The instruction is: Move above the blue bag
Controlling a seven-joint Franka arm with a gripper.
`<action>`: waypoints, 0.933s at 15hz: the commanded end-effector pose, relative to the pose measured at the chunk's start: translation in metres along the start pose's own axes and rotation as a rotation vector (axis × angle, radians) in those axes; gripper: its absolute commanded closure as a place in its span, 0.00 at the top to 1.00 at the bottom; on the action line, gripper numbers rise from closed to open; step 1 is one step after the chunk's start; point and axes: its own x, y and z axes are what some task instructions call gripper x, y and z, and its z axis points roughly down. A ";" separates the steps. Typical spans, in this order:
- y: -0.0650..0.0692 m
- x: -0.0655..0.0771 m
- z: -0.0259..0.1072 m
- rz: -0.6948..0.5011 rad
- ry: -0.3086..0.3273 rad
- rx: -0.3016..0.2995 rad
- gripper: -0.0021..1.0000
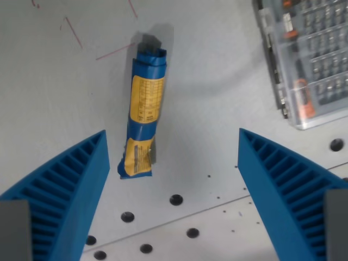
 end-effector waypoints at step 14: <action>-0.021 -0.026 0.080 0.192 0.088 0.024 1.00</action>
